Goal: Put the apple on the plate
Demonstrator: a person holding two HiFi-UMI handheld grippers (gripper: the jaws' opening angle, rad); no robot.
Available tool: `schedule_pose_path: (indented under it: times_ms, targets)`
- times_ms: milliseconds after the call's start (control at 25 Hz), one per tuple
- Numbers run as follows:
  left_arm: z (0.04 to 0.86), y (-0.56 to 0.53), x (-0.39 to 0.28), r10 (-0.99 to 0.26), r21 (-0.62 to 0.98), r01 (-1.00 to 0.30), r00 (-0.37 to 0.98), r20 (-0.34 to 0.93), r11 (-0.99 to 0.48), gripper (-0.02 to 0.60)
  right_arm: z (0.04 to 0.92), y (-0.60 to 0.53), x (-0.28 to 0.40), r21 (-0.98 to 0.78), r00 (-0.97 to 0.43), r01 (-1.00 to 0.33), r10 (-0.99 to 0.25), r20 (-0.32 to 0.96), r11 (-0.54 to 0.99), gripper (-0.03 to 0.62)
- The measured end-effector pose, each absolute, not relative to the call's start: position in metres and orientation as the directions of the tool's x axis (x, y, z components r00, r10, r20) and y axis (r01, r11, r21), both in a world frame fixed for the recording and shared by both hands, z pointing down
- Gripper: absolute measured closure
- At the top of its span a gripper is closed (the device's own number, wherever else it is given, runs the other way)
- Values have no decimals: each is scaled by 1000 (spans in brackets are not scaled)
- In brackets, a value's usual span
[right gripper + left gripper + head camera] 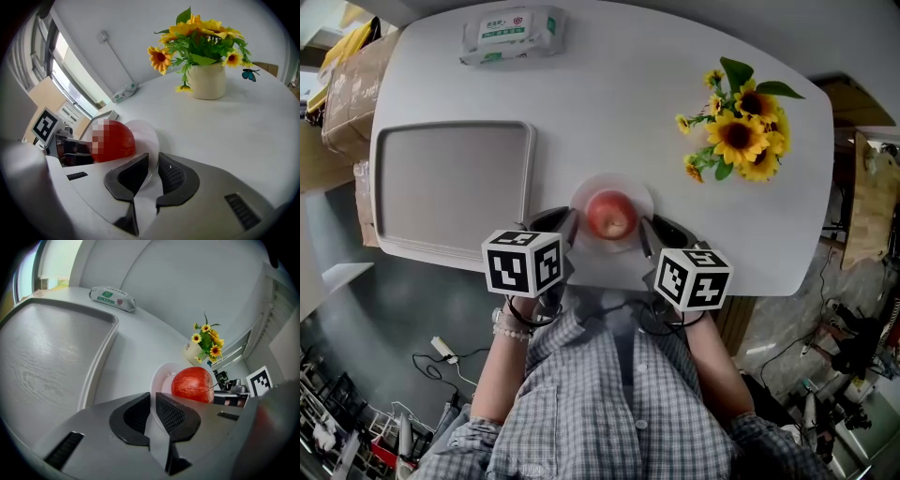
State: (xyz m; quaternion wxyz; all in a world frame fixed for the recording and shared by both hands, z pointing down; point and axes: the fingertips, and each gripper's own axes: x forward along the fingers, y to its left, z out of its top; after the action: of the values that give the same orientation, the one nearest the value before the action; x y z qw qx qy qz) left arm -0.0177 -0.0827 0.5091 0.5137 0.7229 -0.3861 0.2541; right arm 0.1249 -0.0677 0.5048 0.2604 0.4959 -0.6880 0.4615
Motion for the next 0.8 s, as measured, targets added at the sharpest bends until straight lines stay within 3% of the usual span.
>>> schedule_pose_path:
  times_ms: [800]
  targets:
    - [508, -85, -28, -271, 539, -828, 560, 783, -152, 541, 500, -73, 116, -357, -348, -932, -426, 835, 60, 530]
